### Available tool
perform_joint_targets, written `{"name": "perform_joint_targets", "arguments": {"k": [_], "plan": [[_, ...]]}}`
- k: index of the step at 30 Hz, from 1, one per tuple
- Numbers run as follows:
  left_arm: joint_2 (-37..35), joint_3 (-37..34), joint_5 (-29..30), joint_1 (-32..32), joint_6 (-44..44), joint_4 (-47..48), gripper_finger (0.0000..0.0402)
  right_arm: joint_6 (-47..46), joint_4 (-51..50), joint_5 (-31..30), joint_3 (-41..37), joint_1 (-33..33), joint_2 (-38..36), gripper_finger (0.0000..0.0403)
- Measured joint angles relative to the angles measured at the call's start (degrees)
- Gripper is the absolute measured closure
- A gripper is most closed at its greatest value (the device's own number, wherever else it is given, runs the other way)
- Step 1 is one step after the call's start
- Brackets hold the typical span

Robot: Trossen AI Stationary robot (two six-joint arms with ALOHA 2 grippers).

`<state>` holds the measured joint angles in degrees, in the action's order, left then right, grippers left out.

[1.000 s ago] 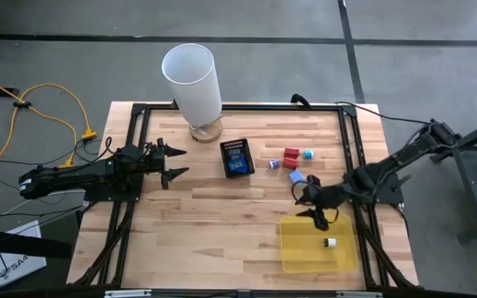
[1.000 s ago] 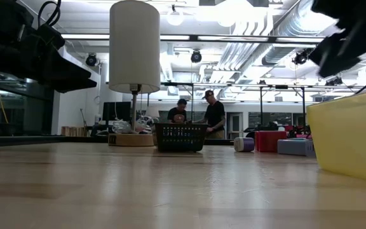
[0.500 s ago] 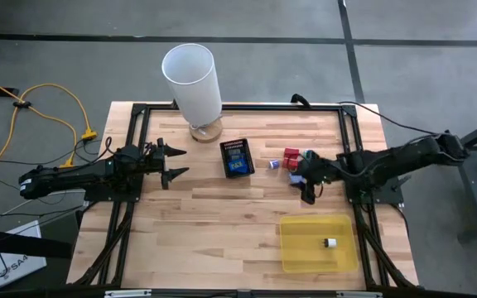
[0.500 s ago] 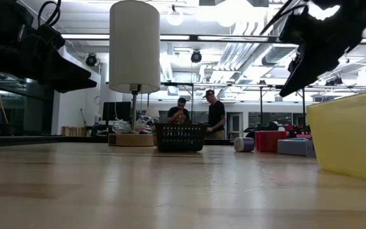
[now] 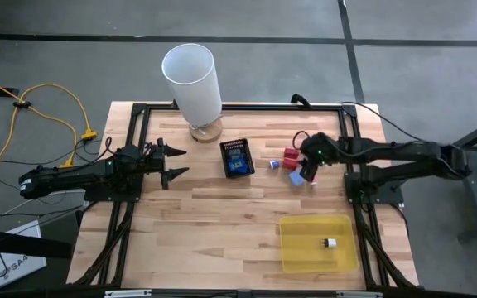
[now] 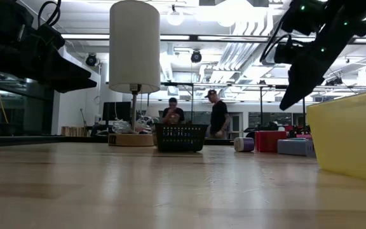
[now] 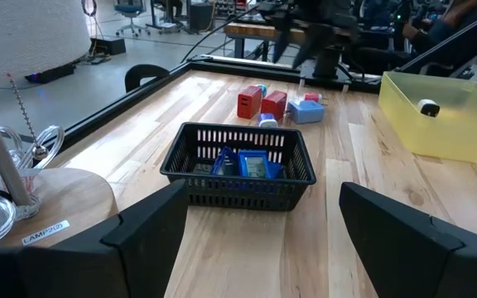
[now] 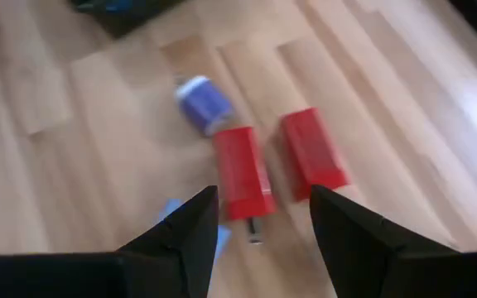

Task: Pick & Place Office items
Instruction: Put the small blue charger adapter into the yellow bin

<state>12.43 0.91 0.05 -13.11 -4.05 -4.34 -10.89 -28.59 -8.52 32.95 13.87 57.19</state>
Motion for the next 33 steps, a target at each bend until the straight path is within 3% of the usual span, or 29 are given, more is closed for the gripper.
{"name": "perform_joint_targets", "arguments": {"k": [11,24,33], "plan": [[0.01,0.0,-0.02,-0.01,0.0,-0.02,0.0094,2.49,-4.0,8.54,0.0,11.6,0.0,0.0225],[-0.01,0.0,-0.02,-0.01,0.0,0.0,0.0094,-4.28,-6.0,7.96,0.0,12.8,-0.02,0.0225],[0.01,0.0,-0.02,0.0,0.0,-0.02,0.0094,-3.9,-3.8,5.63,0.0,12.78,-0.02,0.0225]]}}
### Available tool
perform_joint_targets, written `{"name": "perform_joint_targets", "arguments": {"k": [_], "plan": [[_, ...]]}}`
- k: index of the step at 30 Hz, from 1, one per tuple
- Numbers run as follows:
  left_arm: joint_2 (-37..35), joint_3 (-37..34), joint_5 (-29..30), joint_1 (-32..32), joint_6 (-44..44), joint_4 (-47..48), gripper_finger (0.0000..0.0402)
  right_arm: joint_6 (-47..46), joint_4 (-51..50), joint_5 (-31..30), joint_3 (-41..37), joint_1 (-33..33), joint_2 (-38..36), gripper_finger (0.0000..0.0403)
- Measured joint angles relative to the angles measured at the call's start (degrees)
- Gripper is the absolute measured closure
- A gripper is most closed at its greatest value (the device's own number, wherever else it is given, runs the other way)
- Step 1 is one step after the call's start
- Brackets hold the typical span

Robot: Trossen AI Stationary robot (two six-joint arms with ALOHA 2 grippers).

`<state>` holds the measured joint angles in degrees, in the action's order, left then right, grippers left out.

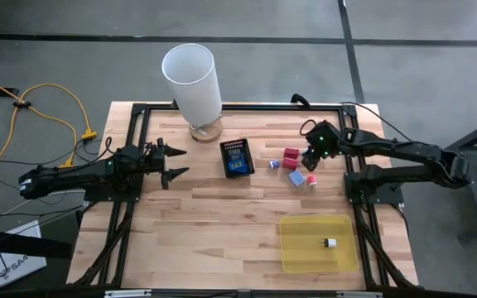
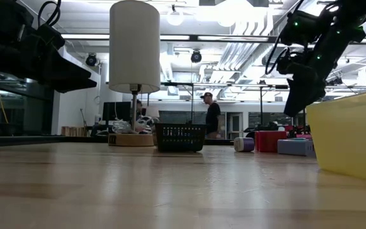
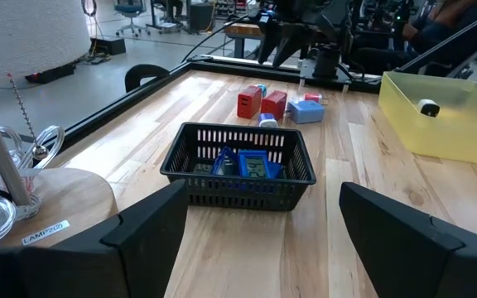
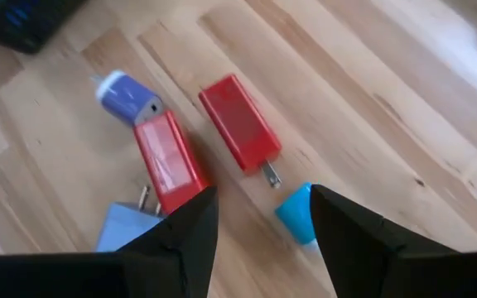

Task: Pick & Place Office items
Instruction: Put the small blue charger adapter into the yellow bin

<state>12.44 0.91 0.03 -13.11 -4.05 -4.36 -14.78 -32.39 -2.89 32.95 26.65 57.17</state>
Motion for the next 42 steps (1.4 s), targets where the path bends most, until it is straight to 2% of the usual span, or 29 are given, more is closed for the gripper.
{"name": "perform_joint_targets", "arguments": {"k": [6,18,25,34,40,42], "plan": [[-0.01,0.0,0.02,-0.01,0.0,0.0,0.0094,5.05,0.36,1.7,3.49,0.0,0.0,0.0225],[0.0,0.0,0.01,0.0,0.0,0.01,0.0094,21.74,-9.82,1.57,13.75,0.0,0.09,0.0225],[0.0,0.0,0.0,-0.01,0.0,0.0,0.0094,33.86,-14.57,1.77,14.16,0.0,0.88,0.0225],[0.0,0.0,0.02,-0.01,0.0,0.0,0.0094,39.6,-15.76,3.63,14.16,0.64,8.36,0.0225],[-0.01,0.0,0.01,0.0,0.0,0.01,0.0094,40.62,-15.45,13.87,14.15,5.29,14.98,0.0225],[0.0,0.0,0.02,-0.01,0.0,0.0,0.0094,40.62,-15.36,15.28,14.16,6.71,16.51,0.0225]]}}
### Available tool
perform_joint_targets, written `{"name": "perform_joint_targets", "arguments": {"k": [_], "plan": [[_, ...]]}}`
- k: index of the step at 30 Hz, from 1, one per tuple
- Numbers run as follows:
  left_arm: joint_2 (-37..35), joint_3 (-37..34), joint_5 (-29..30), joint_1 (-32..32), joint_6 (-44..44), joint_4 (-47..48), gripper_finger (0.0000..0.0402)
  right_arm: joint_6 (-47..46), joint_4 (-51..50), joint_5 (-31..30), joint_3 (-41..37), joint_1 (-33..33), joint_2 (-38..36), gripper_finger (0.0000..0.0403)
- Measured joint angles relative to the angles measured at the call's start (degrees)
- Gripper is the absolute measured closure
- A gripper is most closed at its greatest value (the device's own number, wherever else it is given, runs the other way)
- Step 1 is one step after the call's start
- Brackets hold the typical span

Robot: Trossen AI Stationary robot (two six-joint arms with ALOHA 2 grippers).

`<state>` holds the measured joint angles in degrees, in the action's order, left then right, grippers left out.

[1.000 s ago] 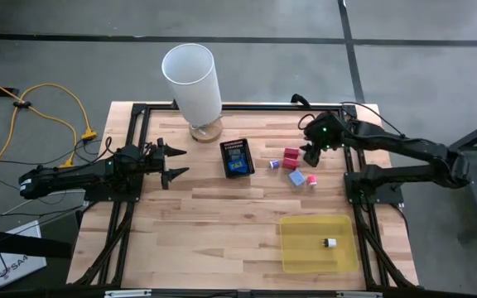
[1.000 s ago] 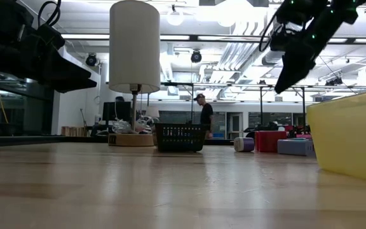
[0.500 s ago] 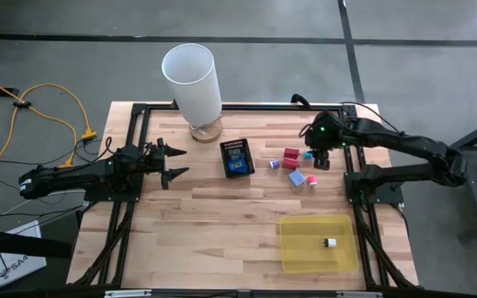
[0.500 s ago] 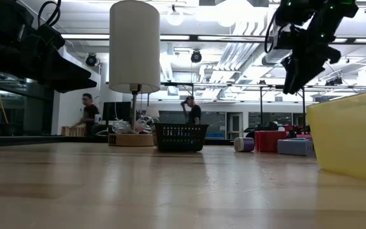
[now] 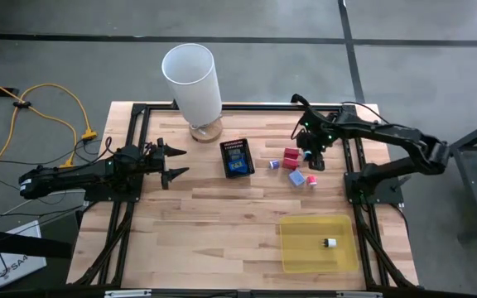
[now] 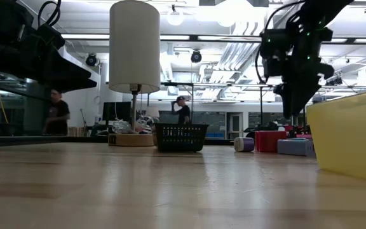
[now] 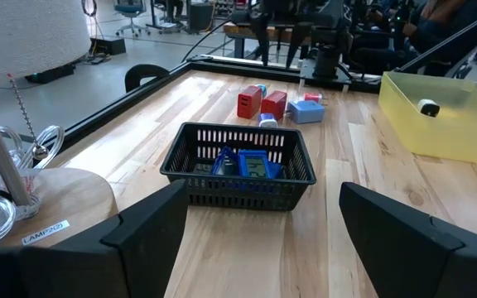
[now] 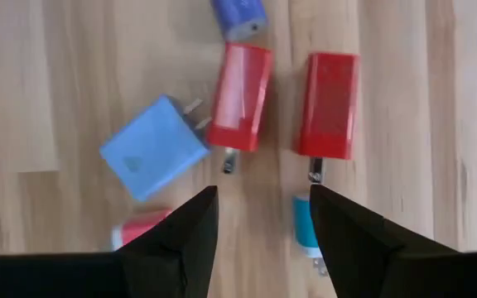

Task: Pick & Place Office items
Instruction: Put the small blue charger adapter into the yellow bin

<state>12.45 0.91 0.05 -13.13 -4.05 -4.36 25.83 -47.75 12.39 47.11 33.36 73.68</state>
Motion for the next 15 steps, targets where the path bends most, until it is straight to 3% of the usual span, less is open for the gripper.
{"name": "perform_joint_targets", "arguments": {"k": [15], "plan": [[-0.01,0.0,0.0,0.0,0.0,0.02,0.0094,2.55,1.47,-7.99,0.0,2.42,2.73,0.0225]]}}
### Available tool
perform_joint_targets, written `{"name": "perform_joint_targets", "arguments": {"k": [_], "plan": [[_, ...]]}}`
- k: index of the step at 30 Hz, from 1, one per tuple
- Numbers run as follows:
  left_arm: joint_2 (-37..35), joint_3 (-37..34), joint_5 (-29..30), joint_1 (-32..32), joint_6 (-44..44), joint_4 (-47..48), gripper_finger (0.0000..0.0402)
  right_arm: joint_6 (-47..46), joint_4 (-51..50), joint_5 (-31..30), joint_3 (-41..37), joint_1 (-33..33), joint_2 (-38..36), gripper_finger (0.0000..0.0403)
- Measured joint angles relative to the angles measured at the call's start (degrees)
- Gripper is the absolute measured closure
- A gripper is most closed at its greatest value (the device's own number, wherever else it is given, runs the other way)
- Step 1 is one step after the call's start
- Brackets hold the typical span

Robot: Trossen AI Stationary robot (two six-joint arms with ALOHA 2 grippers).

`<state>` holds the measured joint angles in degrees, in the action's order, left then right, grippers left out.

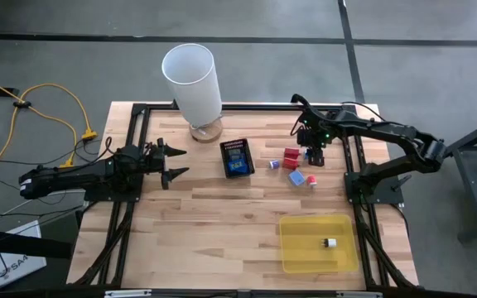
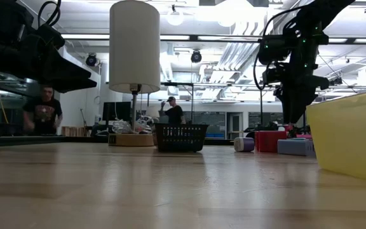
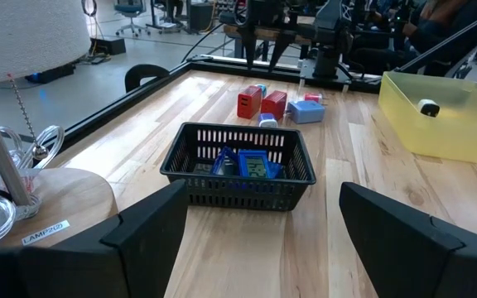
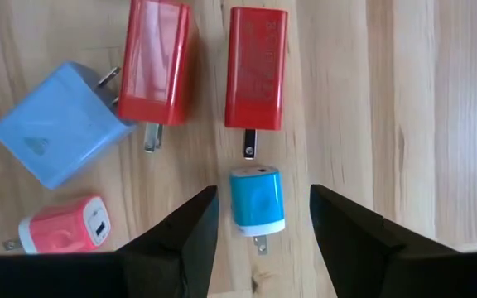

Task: Pick & Place Office items
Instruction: Put the small blue charger adapter into the yellow bin

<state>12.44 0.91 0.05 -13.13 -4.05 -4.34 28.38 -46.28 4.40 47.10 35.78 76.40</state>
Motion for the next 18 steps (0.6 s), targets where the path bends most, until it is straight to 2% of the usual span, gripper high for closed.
{"name": "perform_joint_targets", "arguments": {"k": [18], "plan": [[0.01,0.0,-0.01,0.0,0.0,0.0,0.0094,-0.15,5.4,-2.6,-5.71,-0.03,0.02,0.0225]]}}
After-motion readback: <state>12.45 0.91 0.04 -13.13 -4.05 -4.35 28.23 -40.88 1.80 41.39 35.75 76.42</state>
